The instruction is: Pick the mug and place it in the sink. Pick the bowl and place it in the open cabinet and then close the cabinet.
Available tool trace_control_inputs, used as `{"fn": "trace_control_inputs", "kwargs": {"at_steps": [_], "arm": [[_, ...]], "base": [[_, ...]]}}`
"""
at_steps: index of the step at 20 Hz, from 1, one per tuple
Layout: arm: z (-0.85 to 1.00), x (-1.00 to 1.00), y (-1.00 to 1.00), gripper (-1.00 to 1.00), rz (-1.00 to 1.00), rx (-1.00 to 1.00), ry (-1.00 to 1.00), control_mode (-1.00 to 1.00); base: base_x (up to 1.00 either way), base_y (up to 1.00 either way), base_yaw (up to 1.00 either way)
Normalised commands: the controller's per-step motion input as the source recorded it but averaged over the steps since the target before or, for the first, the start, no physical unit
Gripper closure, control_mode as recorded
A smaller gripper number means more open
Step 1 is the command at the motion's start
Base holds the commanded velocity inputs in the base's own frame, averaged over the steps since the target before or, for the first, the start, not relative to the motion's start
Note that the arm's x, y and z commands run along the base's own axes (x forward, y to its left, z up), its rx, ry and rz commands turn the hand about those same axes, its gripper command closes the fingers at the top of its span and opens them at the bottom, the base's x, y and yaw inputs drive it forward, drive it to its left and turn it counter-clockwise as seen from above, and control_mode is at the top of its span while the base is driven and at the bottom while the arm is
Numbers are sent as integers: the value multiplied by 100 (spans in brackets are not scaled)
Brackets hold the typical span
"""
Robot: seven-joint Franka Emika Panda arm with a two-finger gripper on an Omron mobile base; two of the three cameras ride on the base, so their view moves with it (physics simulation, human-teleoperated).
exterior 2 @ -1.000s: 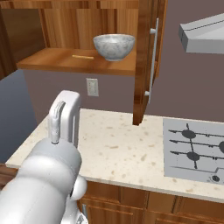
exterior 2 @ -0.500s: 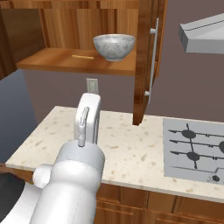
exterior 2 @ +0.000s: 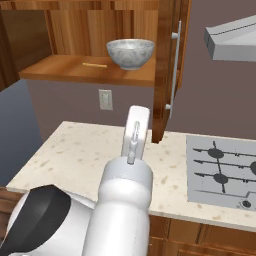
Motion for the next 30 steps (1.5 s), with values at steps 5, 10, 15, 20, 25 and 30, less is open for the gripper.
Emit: {"fn": "trace_control_inputs", "kwargs": {"at_steps": [5,10,15,20,25,30], "arm": [[-1,26,-41,-100,0,0,0,-100],[-5,41,-34,-100,1,0,-1,-100],[-8,49,-26,-100,4,0,-3,-100],[-15,41,-10,-100,7,0,-7,-100],[-17,36,0,-100,7,0,-7,-100],[-1,38,0,-100,7,0,-5,-100]], "base": [[0,0,0],[0,0,0],[0,0,0],[0,0,0],[0,0,0],[0,0,0]]}}
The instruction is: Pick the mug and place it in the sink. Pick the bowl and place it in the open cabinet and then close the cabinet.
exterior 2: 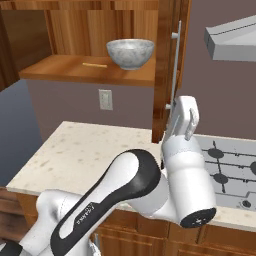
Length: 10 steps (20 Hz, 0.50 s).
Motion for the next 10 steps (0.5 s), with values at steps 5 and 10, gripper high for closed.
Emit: {"fn": "trace_control_inputs", "kwargs": {"at_steps": [5,10], "arm": [[0,19,0,-100,9,0,-1,-100],[0,-13,1,-100,17,0,-5,-100]], "base": [[0,0,0],[0,0,0]]}}
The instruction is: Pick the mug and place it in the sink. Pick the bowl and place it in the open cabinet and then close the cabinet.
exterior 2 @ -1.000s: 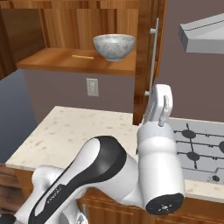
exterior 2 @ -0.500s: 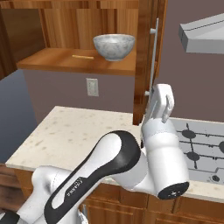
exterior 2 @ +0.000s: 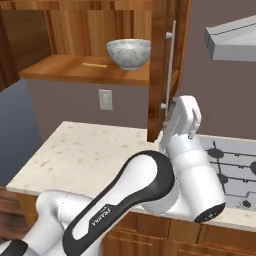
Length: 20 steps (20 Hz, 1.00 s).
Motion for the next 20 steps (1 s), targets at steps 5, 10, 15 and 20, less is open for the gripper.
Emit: {"fn": "trace_control_inputs", "kwargs": {"at_steps": [5,10,15,20], "arm": [[0,-40,39,-100,20,0,-10,-100],[0,1,93,-100,16,-8,-8,-100],[0,53,100,-100,6,-18,0,-100],[2,76,99,-100,0,-22,1,-100]], "base": [[0,0,0],[0,0,0],[0,0,0],[0,0,0]]}}
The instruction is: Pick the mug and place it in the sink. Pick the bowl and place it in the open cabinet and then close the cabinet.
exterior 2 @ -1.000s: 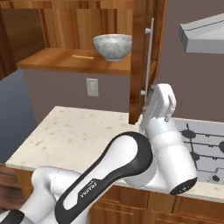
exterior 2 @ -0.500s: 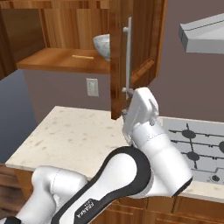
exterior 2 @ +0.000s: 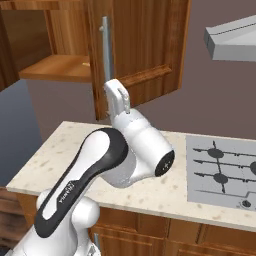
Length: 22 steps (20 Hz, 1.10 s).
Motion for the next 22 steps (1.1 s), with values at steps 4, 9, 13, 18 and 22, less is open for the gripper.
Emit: {"fn": "trace_control_inputs", "kwargs": {"at_steps": [4,9,13,18,22], "arm": [[1,49,81,-100,-2,-22,1,-100],[0,51,60,-100,-12,-20,1,-100],[0,68,31,-100,-14,-15,4,-100],[0,87,16,-100,-19,-13,7,-100],[0,89,-3,-100,-17,-4,7,-100]], "base": [[0,0,0],[0,0,0],[0,0,0],[0,0,0],[0,0,0]]}}
